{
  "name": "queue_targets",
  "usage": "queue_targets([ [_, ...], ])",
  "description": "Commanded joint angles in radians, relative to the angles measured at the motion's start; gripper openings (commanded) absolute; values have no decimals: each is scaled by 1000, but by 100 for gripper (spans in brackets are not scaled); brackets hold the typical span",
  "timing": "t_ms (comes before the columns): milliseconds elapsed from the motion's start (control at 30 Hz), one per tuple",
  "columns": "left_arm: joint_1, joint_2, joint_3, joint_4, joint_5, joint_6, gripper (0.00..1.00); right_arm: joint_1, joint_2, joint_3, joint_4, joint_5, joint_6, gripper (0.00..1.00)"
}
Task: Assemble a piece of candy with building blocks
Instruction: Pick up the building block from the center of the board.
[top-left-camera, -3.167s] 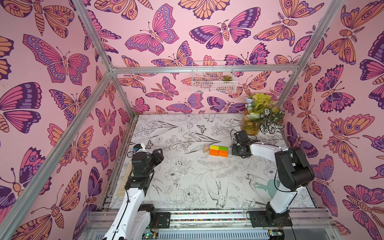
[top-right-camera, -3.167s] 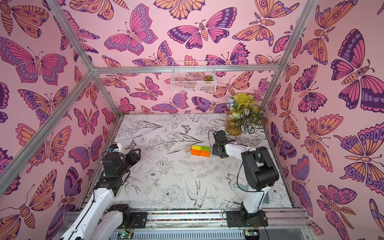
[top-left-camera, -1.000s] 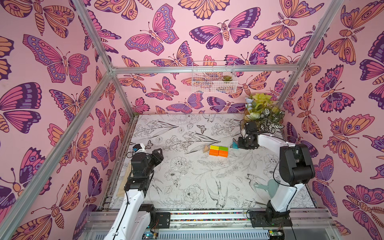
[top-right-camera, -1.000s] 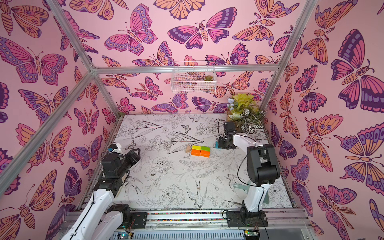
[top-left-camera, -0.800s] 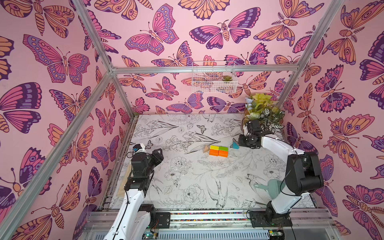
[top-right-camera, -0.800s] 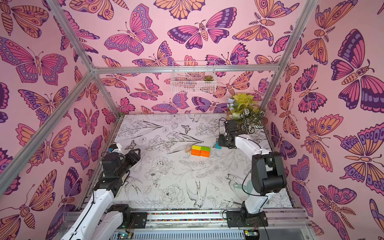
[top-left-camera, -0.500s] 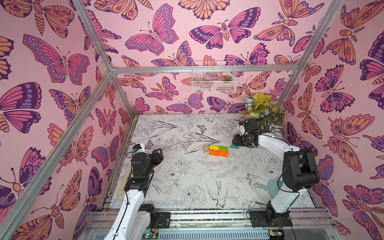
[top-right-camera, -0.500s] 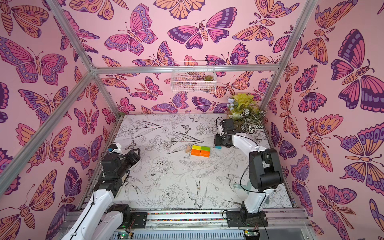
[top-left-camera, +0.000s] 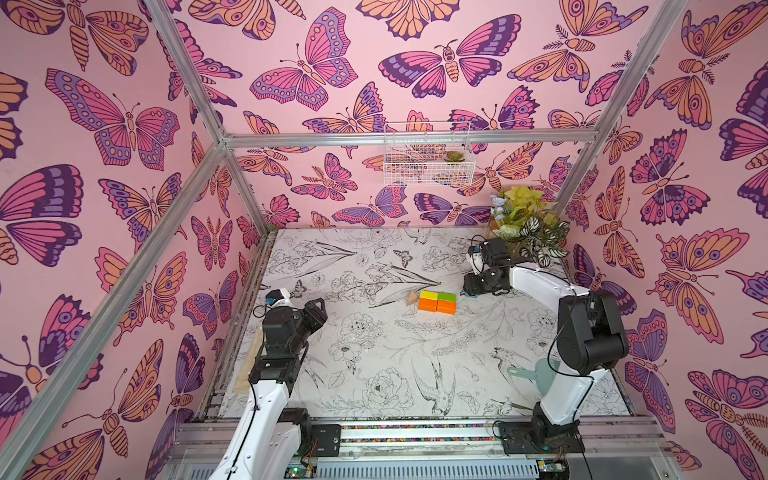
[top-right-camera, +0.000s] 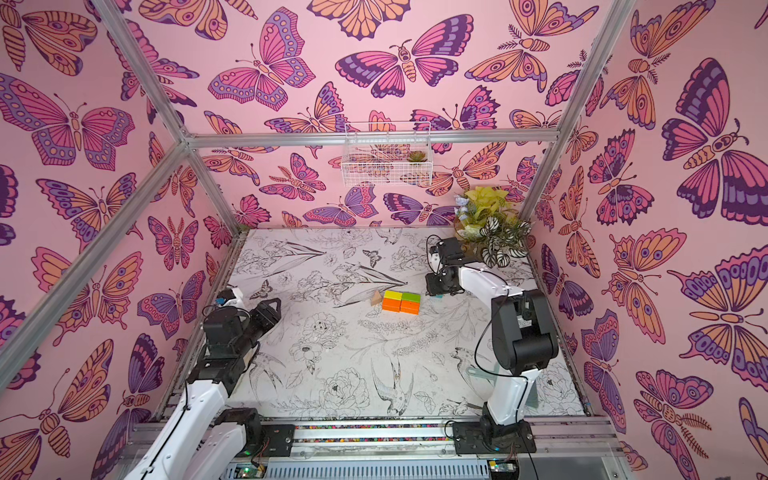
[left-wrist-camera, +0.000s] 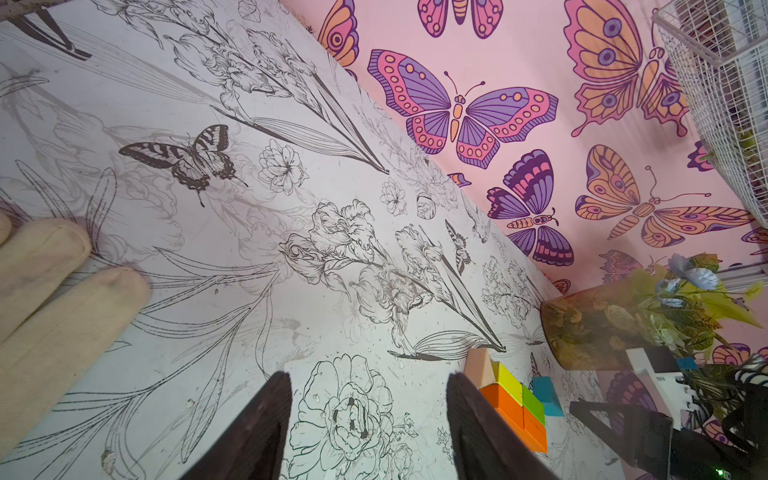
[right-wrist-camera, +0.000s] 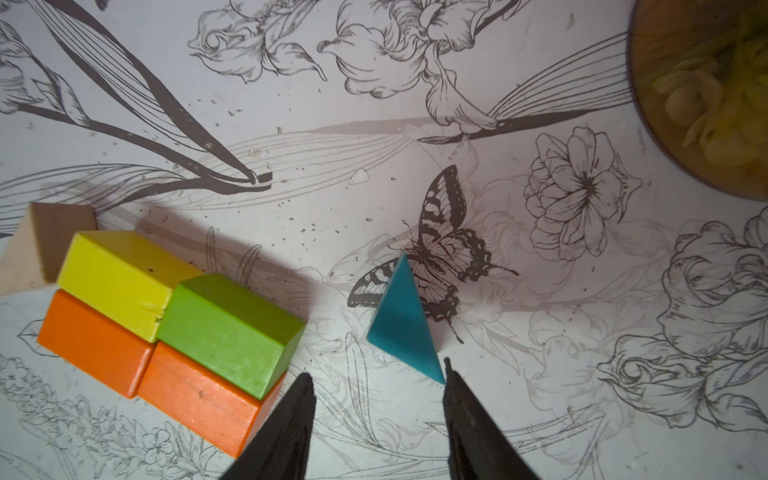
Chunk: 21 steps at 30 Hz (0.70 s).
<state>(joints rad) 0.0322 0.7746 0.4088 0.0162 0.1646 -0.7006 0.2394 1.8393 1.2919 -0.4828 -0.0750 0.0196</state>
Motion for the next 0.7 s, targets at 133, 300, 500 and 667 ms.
queue_targets([
  [133,-2,-3,-8,-15,1,-8,63,14,75,75,-71,53,-72,53],
  [300,-1,6,-6,-13,2,-8,63,17,96,86,-59,62,-79,52],
  [500,-2,6,-7,-14,1,-10,63,16,115,90,-51,54,-73,52],
  [667,-1,4,-7,-15,0,-7,63,15,121,91,-48,55,-70,50],
])
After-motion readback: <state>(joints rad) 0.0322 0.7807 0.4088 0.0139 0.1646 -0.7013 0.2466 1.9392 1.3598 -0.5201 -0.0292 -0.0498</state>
